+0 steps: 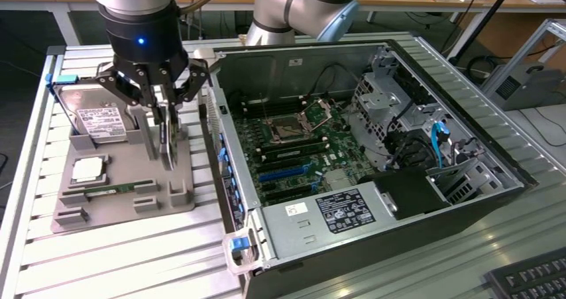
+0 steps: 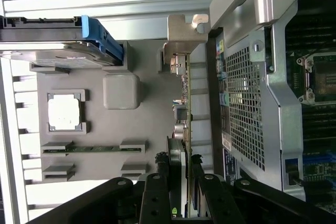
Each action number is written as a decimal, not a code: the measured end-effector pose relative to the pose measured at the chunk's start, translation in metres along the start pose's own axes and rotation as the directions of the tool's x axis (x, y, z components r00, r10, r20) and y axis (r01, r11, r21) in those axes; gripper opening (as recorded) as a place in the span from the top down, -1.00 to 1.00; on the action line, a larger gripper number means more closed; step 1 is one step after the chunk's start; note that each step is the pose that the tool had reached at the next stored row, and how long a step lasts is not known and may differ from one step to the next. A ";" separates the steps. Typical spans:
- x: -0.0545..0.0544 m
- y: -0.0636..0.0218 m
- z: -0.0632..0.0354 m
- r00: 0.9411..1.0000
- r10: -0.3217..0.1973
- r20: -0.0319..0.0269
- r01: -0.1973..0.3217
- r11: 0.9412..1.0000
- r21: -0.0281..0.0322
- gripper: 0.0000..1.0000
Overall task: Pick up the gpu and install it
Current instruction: 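Pick up the gpu and move the gpu toward the slot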
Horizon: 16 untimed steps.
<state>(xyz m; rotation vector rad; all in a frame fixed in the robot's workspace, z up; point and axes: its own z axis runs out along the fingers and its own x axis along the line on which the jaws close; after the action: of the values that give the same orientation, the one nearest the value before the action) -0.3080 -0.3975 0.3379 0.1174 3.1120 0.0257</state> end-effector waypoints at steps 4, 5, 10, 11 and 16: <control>0.000 0.0001 -0.0022 1.000 0.000 0.000 0.000 1.000 0.000 0.47; 0.000 0.0001 -0.0027 1.000 0.000 0.000 0.000 1.000 0.000 0.47; 0.000 0.0001 -0.0042 1.000 0.000 0.000 0.000 1.000 0.000 0.47; 0.000 0.0001 -0.0044 1.000 0.000 0.000 0.000 1.000 0.000 0.47; 0.000 0.0001 -0.0058 1.000 0.000 0.000 0.000 1.000 0.000 0.47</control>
<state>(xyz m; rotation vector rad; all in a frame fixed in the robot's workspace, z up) -0.3080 -0.3975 0.3437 0.1174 3.1122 0.0255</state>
